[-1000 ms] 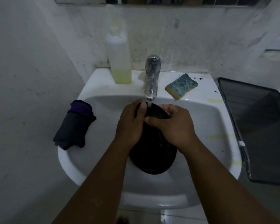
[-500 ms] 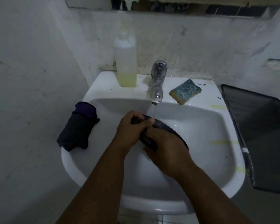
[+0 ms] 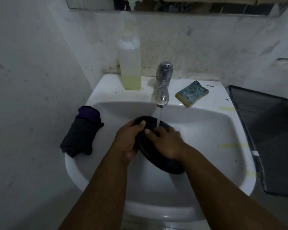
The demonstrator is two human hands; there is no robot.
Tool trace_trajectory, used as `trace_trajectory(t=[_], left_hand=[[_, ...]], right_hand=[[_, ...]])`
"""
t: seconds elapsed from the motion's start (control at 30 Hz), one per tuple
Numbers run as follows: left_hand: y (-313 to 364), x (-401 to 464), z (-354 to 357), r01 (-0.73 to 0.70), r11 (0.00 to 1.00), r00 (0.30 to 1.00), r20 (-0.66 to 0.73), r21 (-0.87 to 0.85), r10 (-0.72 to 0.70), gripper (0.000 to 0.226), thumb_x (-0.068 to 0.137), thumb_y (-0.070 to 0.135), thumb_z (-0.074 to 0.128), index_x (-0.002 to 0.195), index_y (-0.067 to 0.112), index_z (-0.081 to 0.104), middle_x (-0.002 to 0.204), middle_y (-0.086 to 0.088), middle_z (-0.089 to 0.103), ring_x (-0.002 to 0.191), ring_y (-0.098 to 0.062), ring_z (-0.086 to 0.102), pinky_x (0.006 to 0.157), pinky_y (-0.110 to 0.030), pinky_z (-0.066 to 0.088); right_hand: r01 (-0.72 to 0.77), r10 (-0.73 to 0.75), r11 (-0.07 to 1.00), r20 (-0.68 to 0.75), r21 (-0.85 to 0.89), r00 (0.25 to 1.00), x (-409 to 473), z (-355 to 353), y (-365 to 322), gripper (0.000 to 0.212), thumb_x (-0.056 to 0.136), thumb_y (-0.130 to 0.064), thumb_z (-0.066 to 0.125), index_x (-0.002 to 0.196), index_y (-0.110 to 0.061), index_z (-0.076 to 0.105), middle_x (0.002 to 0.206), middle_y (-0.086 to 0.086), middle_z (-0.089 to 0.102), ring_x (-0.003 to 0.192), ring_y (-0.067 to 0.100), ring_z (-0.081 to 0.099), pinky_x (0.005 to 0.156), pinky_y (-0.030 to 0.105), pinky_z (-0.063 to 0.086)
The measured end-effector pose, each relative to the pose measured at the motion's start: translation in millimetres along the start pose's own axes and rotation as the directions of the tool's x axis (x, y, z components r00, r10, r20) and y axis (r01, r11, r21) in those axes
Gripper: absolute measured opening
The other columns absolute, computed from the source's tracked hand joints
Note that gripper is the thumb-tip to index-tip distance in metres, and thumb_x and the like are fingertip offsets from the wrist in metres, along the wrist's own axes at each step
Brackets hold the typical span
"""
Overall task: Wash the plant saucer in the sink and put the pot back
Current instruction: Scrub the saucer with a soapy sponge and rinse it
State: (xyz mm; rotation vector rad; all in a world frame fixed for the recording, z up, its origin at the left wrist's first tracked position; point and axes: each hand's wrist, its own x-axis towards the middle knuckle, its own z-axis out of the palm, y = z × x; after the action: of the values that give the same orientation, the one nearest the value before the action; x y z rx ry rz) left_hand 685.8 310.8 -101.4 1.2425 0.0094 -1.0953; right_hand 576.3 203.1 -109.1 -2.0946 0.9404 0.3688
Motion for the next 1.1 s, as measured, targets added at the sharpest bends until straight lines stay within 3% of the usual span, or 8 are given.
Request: trace_trajectory(t=[0.23,0.37,0.43,0.63,0.77,0.9,1.0,1.1], left_hand=[[4.7,2.4,-9.6,0.117,0.987,0.992,0.048,-0.108,-0.113,0.034,0.104,0.019,0.053,0.135,0.007,0.063,0.129,-0.021,0.068,0.117,-0.035,0.068,0.092,-0.040,0.060],[9.7,0.7,-18.0,0.124,0.972,0.991,0.071,-0.197,-0.112,0.029,0.102,0.017,0.053,0.124,0.006,0.069,0.121,-0.022,0.071,0.101,-0.032,0.073,0.086,-0.040,0.062],[13.4,-1.1,-21.0,0.118,0.968,0.991,0.081,-0.221,-0.102,0.030,0.100,0.017,0.054,0.123,0.005,0.070,0.117,-0.023,0.072,0.096,-0.033,0.074,0.081,-0.041,0.063],[16.1,-5.4,-11.1,0.078,0.974,0.990,0.128,-0.212,-0.052,0.036,0.096,0.012,0.053,0.129,0.004,0.065,0.118,-0.023,0.072,0.096,-0.034,0.074,0.079,-0.042,0.063],[15.8,-4.3,-11.8,0.043,0.976,0.993,0.113,-0.214,-0.019,0.043,0.094,0.014,0.056,0.136,0.005,0.062,0.127,-0.025,0.068,0.104,-0.035,0.071,0.089,-0.043,0.061],[16.6,-2.7,-15.6,0.040,0.972,0.994,0.111,-0.231,-0.015,0.038,0.100,0.012,0.051,0.135,0.001,0.062,0.130,-0.029,0.065,0.106,-0.038,0.069,0.090,-0.046,0.059],[15.4,-1.9,-15.8,0.025,0.974,0.994,0.112,-0.224,0.000,0.038,0.099,0.011,0.052,0.135,0.003,0.063,0.131,-0.028,0.064,0.111,-0.040,0.067,0.098,-0.051,0.054],[15.0,-1.5,-14.3,0.002,0.975,0.993,0.113,-0.220,0.024,0.048,0.092,0.012,0.062,0.140,0.005,0.059,0.140,-0.029,0.058,0.127,-0.047,0.057,0.113,-0.060,0.040]], right_hand=[[0.058,-0.081,0.990,-0.181,-0.130,0.980,1.2,13.4,3.6,0.087,0.086,-0.085,0.038,0.156,-0.035,0.026,0.161,0.008,0.019,0.146,0.033,0.015,0.117,0.052,0.019],[0.353,-0.383,0.913,-0.133,-0.205,0.914,-5.0,32.0,-7.5,0.068,0.100,-0.067,0.034,0.159,-0.044,0.011,0.167,0.000,0.007,0.152,0.028,0.002,0.123,0.052,0.002],[0.458,-0.497,0.855,-0.130,-0.244,0.858,-12.7,28.6,4.1,0.065,0.096,-0.070,0.038,0.156,-0.048,0.023,0.163,-0.003,0.018,0.149,0.028,0.012,0.122,0.050,0.009],[0.142,-0.326,0.920,-0.512,-0.365,0.794,12.3,3.1,8.8,0.056,0.097,-0.065,0.037,0.126,-0.022,0.055,0.120,0.009,0.049,0.109,0.032,0.045,0.087,0.042,0.036],[0.288,-0.439,0.883,-0.437,-0.370,0.785,0.9,18.1,-11.6,0.058,0.089,-0.072,0.046,0.129,-0.031,0.051,0.123,0.004,0.047,0.110,0.027,0.039,0.090,0.042,0.034],[0.448,-0.410,0.894,-0.379,0.012,0.830,-21.5,9.4,0.7,0.034,0.082,-0.066,0.066,0.099,-0.038,0.057,0.100,-0.020,0.056,0.099,0.009,0.049,0.087,0.035,0.042],[0.482,-0.298,0.764,-0.428,0.428,0.853,-41.7,-13.1,-3.5,0.023,0.086,-0.043,0.075,0.089,-0.030,0.056,0.080,-0.006,0.062,0.078,0.014,0.062,0.075,0.037,0.052],[0.589,-0.289,0.565,-0.529,0.579,0.798,-57.4,-39.9,-23.7,0.029,0.084,-0.044,0.068,0.107,-0.031,0.055,0.084,0.010,0.064,0.079,0.031,0.067,0.075,0.044,0.057]])
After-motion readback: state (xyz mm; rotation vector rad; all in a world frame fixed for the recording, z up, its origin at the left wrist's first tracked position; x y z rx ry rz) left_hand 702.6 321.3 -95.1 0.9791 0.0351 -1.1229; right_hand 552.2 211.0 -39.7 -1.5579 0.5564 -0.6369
